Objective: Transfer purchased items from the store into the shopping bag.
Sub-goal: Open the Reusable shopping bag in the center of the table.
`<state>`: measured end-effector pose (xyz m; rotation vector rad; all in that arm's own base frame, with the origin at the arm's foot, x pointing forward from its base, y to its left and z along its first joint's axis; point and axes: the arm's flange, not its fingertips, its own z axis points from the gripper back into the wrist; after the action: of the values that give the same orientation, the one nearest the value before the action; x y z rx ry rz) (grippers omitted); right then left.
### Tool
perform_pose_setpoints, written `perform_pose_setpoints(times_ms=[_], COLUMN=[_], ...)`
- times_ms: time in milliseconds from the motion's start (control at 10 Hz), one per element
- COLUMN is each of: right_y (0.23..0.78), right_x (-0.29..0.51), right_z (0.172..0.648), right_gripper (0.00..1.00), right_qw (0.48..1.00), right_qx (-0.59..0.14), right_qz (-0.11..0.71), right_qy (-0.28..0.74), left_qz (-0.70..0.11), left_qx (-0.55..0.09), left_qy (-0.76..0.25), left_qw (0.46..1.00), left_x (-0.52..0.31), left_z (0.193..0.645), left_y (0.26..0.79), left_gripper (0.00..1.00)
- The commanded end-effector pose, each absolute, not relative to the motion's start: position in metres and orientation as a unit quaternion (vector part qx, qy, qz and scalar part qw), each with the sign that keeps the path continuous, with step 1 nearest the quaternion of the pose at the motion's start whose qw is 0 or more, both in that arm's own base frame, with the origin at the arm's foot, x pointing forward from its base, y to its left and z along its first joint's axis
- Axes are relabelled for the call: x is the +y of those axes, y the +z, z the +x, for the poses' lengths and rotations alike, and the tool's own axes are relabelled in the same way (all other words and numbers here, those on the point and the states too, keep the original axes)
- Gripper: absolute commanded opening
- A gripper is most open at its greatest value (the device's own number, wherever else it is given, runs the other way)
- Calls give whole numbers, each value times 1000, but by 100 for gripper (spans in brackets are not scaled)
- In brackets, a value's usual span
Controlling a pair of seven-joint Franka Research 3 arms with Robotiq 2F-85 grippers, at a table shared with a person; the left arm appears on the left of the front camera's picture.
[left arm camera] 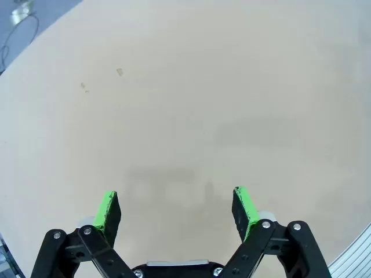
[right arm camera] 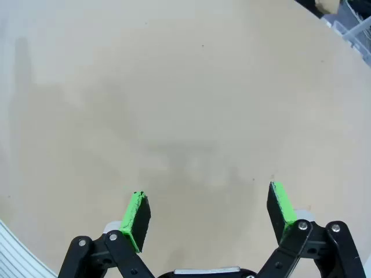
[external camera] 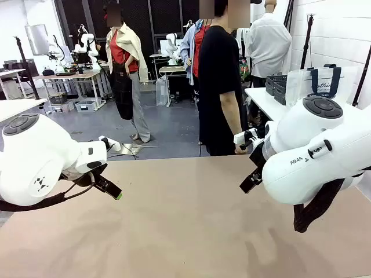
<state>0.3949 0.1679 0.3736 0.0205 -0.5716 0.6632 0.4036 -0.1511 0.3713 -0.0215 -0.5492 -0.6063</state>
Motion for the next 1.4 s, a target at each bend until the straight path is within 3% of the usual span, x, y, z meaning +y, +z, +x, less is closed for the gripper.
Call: perform_pose_setpoints(times_ms=[0,1300], right_y=[374,374], right_x=[168,168], right_z=[395,395], right_gripper=[100,100], right_qw=[906,906], right_qx=[-277,-277], right_qz=[10,10], right_qy=[321,321], left_qz=[-10,-10], left_qx=[-267,-267], left_qy=[-295,-295], left_qw=[917,917], left_x=[-151,-151], left_z=[404,404], left_y=[371,371], left_gripper=[100,100])
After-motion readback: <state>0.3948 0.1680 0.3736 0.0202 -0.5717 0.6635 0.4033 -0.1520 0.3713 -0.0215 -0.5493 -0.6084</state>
